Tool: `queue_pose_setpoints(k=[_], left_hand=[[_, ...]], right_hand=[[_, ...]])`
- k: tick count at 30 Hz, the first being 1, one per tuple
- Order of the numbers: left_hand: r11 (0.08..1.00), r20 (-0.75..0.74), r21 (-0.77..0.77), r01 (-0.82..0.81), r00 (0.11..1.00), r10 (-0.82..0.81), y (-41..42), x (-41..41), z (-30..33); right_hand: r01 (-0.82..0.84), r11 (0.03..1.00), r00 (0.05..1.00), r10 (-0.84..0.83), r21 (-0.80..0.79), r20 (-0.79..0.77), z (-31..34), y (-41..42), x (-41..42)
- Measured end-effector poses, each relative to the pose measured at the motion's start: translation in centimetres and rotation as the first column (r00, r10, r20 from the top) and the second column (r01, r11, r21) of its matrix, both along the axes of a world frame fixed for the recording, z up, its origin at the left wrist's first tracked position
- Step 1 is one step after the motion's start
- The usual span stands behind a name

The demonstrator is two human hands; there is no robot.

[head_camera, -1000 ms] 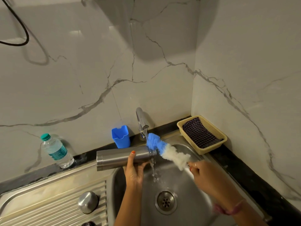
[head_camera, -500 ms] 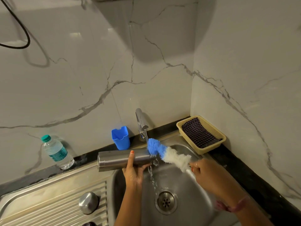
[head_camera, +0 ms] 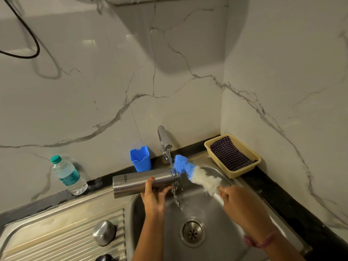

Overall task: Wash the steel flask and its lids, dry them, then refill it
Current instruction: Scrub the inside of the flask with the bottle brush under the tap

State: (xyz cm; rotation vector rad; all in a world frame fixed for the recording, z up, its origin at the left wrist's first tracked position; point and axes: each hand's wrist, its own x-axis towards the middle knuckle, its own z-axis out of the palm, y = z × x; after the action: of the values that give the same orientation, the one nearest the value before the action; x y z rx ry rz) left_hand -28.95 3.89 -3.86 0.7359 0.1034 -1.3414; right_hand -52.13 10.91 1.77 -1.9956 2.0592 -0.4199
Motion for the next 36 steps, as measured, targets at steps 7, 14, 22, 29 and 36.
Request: queue_pose_setpoints(k=[7,14,22,29,36], left_hand=[[1.0,-0.022,0.026,0.008,1.0,-0.007,0.1,-0.7,0.6],[0.997,0.017,0.059,-0.056,0.998,0.056,0.2,-0.4,0.1],[1.0,-0.006,0.029,-0.004,1.0,0.004,0.0,-0.7,0.1],[1.0,-0.044,0.0,0.005,0.999,-0.005,-0.4,0.1,-0.1],[0.999,-0.043,-0.03,0.04,0.998,-0.042,-0.7,0.0,-0.4]], right_hand=[[-0.027,0.999,0.997,0.03,-0.039,0.065,-0.1,-1.2,2.0],[0.044,0.997,0.999,-0.045,-0.071,-0.02,0.3,1.1,0.4],[0.002,0.999,1.0,-0.002,-0.033,0.004,-0.6,-1.0,2.5],[0.035,0.989,0.999,-0.033,-0.143,0.014,0.6,1.7,1.2],[0.019,0.987,1.0,-0.016,-0.158,0.018,1.8,2.1,1.4]])
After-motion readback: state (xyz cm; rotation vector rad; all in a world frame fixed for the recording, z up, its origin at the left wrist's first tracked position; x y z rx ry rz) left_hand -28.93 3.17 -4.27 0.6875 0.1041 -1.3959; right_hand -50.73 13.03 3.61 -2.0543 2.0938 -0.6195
